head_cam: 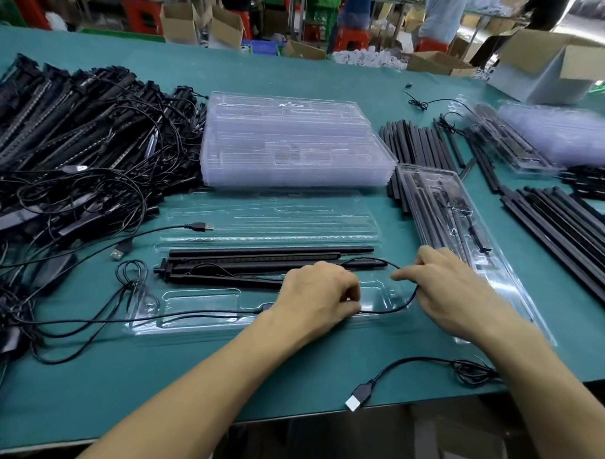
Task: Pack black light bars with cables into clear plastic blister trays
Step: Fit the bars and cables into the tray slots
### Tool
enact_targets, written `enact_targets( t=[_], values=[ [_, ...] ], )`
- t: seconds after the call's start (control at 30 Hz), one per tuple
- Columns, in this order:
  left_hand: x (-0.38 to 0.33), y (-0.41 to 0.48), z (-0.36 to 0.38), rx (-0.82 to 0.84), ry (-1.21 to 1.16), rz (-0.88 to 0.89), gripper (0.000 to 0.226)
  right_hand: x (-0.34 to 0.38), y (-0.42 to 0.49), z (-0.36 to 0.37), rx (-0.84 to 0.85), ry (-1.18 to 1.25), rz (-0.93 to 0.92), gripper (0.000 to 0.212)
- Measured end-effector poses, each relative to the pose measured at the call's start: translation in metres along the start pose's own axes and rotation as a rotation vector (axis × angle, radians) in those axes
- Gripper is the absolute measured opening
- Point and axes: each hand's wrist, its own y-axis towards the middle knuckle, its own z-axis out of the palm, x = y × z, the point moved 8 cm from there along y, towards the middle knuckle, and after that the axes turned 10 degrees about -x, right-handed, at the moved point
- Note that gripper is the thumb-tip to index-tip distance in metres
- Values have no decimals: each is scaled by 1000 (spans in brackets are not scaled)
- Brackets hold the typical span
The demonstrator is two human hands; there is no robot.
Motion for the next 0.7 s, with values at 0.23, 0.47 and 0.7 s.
enact_targets(
  t=[0.23,0.47,0.7],
  values=[
    [4,7,-7,-130,109,49,55,0,22,2,229,-108,107,39],
    [13,7,8,-10,77,82,61,14,34,6,179,98,37,29],
    [12,5,6,-66,69,122,66,22,26,16,36,310,-90,46]
  ],
)
